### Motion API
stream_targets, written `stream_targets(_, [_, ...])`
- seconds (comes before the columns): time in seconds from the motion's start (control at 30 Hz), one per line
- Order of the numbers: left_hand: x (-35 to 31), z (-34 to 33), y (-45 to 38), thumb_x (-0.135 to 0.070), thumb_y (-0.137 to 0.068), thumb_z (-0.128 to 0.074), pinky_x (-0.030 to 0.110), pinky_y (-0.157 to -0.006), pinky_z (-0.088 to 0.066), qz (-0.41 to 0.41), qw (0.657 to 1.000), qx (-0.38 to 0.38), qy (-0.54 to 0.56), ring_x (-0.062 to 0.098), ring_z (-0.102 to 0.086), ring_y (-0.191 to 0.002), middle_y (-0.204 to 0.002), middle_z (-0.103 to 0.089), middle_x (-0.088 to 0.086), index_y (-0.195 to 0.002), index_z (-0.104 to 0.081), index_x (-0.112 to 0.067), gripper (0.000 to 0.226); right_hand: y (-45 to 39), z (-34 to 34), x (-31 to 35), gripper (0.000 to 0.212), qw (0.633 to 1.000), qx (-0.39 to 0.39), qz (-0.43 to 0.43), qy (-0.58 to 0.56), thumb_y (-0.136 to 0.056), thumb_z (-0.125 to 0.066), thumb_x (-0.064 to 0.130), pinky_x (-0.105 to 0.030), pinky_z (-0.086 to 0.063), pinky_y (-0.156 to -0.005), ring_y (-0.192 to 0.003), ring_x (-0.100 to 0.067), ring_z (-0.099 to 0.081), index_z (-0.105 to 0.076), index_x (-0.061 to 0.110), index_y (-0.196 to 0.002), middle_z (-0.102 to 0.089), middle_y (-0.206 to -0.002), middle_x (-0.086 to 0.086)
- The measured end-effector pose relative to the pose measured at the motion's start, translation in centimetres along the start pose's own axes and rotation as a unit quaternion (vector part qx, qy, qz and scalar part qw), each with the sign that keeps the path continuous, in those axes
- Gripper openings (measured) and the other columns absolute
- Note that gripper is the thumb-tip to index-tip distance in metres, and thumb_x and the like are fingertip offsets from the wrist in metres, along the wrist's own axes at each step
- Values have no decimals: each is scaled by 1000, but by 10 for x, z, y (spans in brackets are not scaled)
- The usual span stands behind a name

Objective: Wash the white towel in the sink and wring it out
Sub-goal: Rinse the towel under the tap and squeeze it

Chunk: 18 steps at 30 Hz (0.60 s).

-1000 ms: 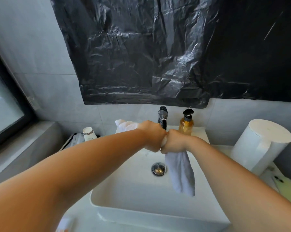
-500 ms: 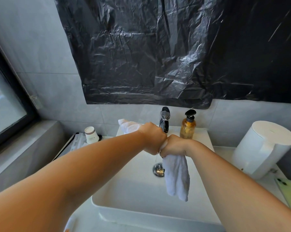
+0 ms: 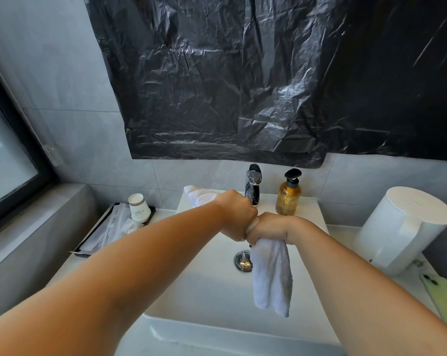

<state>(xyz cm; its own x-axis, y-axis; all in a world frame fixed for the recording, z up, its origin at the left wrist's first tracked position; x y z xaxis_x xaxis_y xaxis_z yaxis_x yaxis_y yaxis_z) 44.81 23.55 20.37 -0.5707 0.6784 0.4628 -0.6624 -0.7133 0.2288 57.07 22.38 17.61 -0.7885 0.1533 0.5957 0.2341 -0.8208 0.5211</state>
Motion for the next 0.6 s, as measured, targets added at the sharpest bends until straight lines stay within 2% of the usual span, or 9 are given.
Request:
stream_targets(0.13, [-1,1,-1,-49,-85,-54,31,-63,-41,5,1000,-2,5,24,-53,-68,-73,-51,-3,-91,-57,-22,28,-1,1,-2,20,1000,10,0,-25,-54,-68,25,-29,-45,-70,-75,-19,-59,-69,17,-72,-62,-77,-2])
stream_targets(0.2, [-1,4,0,-46,-84,-56,30,-62,-40,27,999,-10,21,23,-54,-69,-70,-49,-3,-90,-58,-21,25,-2,-1,-3,11,999,-18,12,-24,-60,-70,23,-27,-45,-68,-75,-19,-59,-66,17,-69,-62,-77,-2])
stream_targets(0.3, [2,4,5,-38,-76,-62,29,-62,-40,118,984,-47,126,25,-58,-73,-67,-46,-4,-84,-54,-22,20,-2,-13,-8,14,981,-171,83,30,-70,-67,21,-27,-46,-62,-80,-20,-60,-54,23,-71,-61,-77,4])
stream_targets(0.33, [3,2,7,-38,-73,-64,29,-62,-41,151,970,-62,179,25,-60,-75,-67,-47,-4,-79,-51,-24,20,2,-19,-12,19,967,-228,116,11,-67,-68,23,-30,-50,-69,-87,-21,-62,-55,27,-81,-64,-86,4])
stream_targets(0.37, [3,0,11,-40,-71,-66,28,-63,-41,181,952,-72,235,25,-60,-76,-68,-49,-5,-75,-47,-24,25,8,-27,-19,34,948,-281,146,-25,-66,-71,23,-33,-51,-79,-97,-20,-61,-58,28,-98,-64,-101,3])
stream_targets(0.43, [4,-4,19,-41,-65,-71,28,-60,-44,227,902,-83,358,23,-60,-73,-70,-58,-5,-74,-50,-23,29,19,-45,-38,71,884,-425,186,-56,-66,-80,21,-39,-46,-94,-117,-20,-52,-49,21,-130,-53,-128,-1])
stream_targets(0.5, [7,-6,25,-37,-58,-75,30,-59,-49,267,819,-112,495,21,-62,-70,-73,-65,-1,-79,-59,-19,32,31,-64,-50,92,814,-545,189,-73,-66,-86,21,-46,-44,-97,-130,-28,-44,-36,16,-143,-42,-141,-8])
stream_targets(0.53, [8,-5,28,-35,-55,-76,31,-59,-50,277,766,-132,565,20,-61,-66,-72,-66,0,-80,-61,-15,35,34,-74,-50,100,800,-565,180,-93,-66,-88,21,-47,-43,-98,-133,-28,-40,-30,17,-147,-37,-145,-9])
stream_targets(0.6, [9,1,34,-27,-55,-77,31,-58,-51,266,654,-155,691,19,-59,-59,-66,-65,1,-79,-64,-12,31,33,-89,-45,108,794,-566,181,-128,-67,-88,22,-50,-44,-101,-138,-25,-31,-20,20,-151,-27,-153,-9])
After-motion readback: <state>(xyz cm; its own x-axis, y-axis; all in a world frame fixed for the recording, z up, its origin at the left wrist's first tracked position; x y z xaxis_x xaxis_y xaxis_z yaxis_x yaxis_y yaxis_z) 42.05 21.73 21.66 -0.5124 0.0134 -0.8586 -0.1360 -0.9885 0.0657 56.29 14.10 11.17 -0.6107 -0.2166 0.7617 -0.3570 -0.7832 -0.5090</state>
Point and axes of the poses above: each hand's wrist, its own y-axis away from the middle knuckle, its own z-axis out of the back of the hand, x = y × z, the point moved 1 cm from there along -y, towards the middle knuckle
